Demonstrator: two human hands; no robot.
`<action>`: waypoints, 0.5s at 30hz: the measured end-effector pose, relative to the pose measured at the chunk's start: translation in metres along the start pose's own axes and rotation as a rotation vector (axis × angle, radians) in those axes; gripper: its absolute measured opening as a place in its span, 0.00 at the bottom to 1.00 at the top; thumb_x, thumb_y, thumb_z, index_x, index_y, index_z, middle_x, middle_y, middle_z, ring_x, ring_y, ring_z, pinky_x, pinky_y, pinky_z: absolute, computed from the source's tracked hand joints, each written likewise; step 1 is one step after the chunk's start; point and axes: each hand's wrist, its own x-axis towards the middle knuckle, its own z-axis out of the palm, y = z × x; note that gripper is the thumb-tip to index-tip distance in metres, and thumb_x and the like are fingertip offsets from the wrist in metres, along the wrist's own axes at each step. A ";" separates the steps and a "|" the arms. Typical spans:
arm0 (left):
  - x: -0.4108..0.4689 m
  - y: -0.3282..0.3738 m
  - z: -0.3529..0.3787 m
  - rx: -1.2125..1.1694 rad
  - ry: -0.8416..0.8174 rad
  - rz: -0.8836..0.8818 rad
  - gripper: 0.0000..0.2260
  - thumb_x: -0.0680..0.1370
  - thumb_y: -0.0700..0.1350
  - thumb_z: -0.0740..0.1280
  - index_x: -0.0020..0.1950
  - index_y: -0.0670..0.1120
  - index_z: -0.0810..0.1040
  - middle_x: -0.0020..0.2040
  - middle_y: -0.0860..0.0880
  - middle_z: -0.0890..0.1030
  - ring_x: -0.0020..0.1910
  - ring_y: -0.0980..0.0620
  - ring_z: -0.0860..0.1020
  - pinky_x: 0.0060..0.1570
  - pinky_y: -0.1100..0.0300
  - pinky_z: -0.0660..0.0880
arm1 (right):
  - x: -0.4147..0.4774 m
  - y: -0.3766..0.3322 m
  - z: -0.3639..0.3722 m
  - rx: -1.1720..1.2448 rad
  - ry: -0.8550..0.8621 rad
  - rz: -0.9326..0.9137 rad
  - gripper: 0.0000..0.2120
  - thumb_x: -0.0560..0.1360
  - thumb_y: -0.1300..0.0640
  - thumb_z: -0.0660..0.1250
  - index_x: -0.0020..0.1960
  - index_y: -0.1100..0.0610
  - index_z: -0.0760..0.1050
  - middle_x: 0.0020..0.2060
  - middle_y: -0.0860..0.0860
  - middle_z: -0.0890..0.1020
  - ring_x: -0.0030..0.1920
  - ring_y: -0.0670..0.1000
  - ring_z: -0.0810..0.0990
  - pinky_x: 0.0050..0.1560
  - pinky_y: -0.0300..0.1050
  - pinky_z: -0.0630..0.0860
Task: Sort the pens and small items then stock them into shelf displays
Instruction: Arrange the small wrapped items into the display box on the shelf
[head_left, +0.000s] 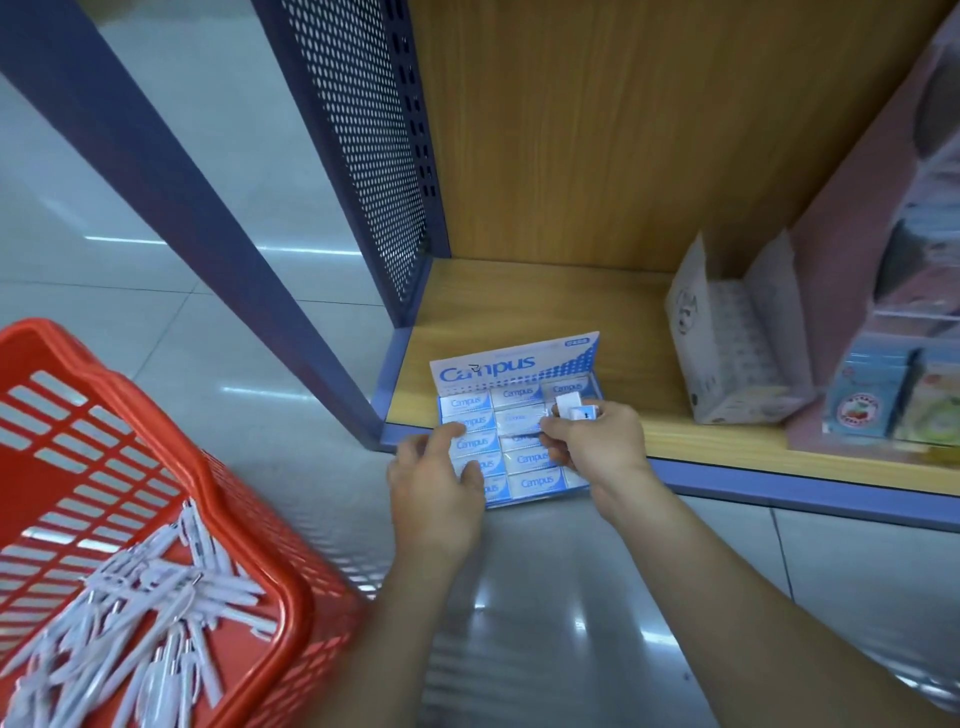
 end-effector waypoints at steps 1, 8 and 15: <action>0.001 0.005 -0.002 0.029 0.051 0.085 0.19 0.73 0.41 0.70 0.63 0.51 0.76 0.60 0.46 0.73 0.60 0.45 0.71 0.63 0.56 0.66 | -0.002 -0.002 -0.002 0.043 -0.035 0.016 0.05 0.71 0.68 0.72 0.42 0.60 0.78 0.34 0.56 0.81 0.32 0.51 0.79 0.31 0.40 0.77; 0.010 0.036 -0.001 -0.255 -0.117 0.125 0.09 0.73 0.41 0.72 0.53 0.49 0.82 0.46 0.55 0.80 0.44 0.56 0.78 0.48 0.64 0.74 | -0.004 -0.007 -0.007 0.187 -0.199 0.159 0.03 0.73 0.61 0.70 0.43 0.59 0.77 0.34 0.54 0.78 0.31 0.48 0.75 0.26 0.36 0.68; 0.016 0.030 -0.001 -0.460 -0.234 -0.054 0.09 0.79 0.43 0.65 0.39 0.47 0.81 0.27 0.54 0.78 0.27 0.62 0.74 0.41 0.58 0.75 | 0.000 -0.008 -0.017 0.101 -0.299 0.029 0.05 0.73 0.64 0.72 0.46 0.58 0.77 0.32 0.53 0.74 0.27 0.45 0.67 0.22 0.35 0.61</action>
